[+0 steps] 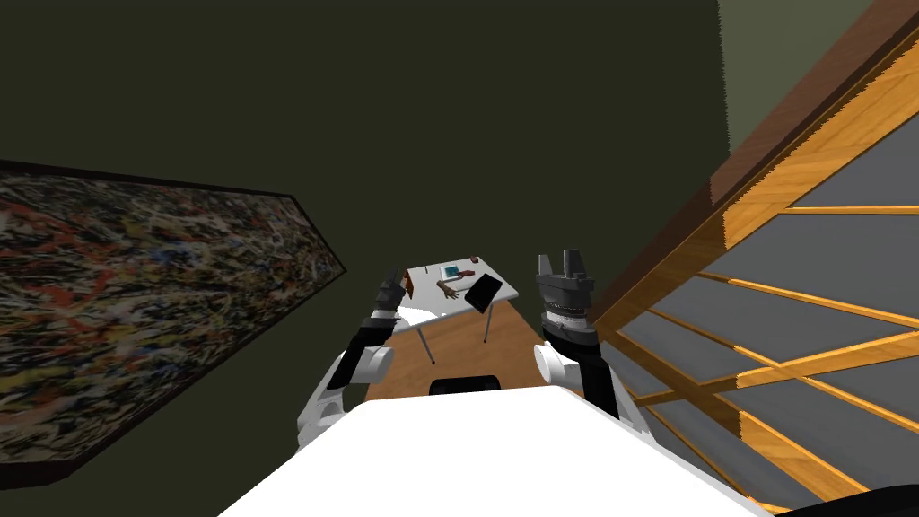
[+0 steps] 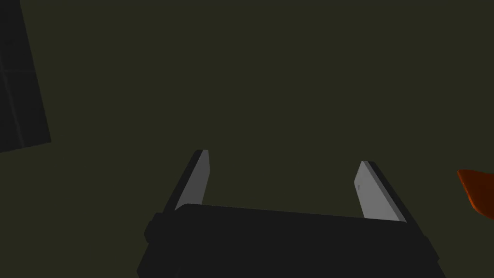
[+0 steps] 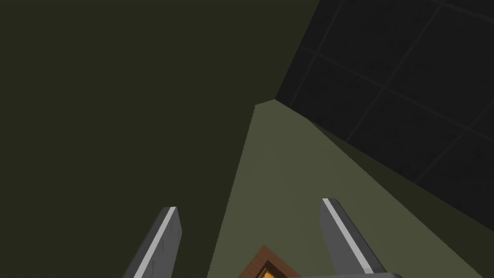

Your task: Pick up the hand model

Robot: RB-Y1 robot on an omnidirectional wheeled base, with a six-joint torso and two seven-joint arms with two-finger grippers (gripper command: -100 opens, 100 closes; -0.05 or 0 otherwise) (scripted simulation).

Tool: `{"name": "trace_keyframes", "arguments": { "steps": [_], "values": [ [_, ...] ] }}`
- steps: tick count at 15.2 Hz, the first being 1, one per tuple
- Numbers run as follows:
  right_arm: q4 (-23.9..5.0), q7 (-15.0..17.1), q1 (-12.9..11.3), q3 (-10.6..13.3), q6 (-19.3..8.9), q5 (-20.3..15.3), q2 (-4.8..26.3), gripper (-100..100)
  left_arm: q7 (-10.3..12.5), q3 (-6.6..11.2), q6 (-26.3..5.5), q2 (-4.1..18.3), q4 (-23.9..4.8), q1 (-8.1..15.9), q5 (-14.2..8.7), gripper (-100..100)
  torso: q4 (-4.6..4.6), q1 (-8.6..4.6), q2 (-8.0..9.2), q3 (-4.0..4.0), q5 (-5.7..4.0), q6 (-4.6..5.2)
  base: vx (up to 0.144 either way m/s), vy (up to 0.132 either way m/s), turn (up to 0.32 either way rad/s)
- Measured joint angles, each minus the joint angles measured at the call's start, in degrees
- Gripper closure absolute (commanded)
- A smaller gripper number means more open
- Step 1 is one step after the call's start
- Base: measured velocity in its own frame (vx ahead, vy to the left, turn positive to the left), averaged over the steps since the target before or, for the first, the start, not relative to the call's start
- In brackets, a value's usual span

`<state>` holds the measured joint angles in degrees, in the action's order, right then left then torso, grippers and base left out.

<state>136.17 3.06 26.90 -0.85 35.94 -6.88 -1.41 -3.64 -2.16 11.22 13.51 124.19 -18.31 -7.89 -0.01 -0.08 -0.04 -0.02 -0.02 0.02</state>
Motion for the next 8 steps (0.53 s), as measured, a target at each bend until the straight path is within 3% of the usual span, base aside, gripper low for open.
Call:
{"name": "trace_keyframes", "arguments": {
  "steps": [8],
  "values": [
    [0.0,0.0,0.0,0.0,0.0,0.0,0.0,0,-1.5,0.10,-8.2,3.1,-5.0,4.3,-0.8,-100,0.00,0.00,0.00,0.00,0.00,0.00,0.002,-0.020,-0.075]
  ]
}}
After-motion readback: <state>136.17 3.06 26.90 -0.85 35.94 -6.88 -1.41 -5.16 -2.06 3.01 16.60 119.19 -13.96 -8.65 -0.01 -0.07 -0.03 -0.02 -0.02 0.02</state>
